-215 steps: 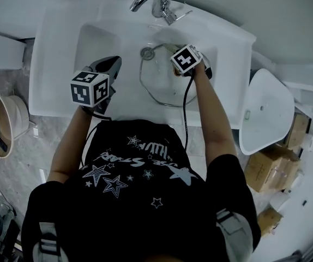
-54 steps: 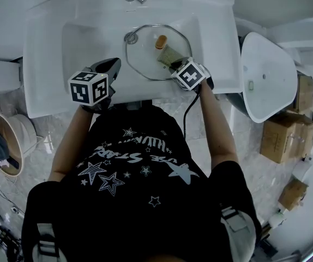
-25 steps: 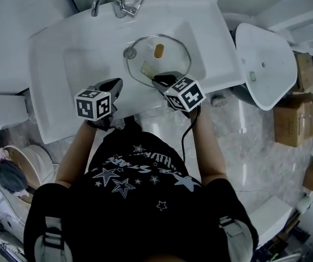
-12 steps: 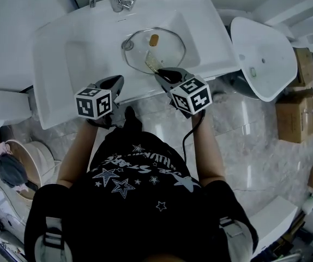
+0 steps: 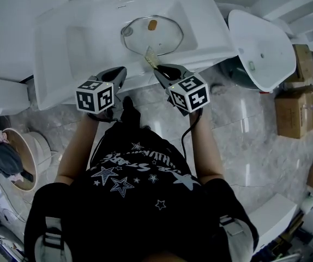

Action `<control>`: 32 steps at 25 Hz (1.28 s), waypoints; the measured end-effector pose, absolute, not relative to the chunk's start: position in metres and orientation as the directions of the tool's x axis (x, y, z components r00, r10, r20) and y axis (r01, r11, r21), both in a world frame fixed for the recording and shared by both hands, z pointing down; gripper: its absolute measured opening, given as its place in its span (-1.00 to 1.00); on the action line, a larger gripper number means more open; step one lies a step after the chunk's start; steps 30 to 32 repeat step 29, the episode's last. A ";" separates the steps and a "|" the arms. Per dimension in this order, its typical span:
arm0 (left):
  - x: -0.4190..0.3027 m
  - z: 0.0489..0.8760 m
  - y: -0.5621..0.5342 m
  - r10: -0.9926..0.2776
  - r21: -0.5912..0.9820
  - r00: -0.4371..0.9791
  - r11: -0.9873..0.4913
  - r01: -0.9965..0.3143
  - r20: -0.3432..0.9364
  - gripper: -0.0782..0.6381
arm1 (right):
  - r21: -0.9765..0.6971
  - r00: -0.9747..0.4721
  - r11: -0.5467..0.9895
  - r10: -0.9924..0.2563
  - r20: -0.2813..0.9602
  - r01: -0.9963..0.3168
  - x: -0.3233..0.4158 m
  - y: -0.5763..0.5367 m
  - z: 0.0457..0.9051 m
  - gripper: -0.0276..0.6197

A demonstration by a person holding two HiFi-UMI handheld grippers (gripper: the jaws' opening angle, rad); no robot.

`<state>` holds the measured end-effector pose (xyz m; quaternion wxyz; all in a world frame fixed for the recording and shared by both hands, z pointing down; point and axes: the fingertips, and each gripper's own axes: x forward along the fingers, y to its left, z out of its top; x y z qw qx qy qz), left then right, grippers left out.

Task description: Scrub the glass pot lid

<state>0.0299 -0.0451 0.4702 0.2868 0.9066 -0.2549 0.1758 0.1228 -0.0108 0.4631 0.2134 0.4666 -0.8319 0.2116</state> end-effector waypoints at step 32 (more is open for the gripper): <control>-0.004 0.485 0.032 -0.516 0.336 0.726 -0.656 -0.676 0.454 -0.76 | -0.096 -0.303 0.300 -0.793 0.529 -0.949 0.121 0.060 0.490 -0.77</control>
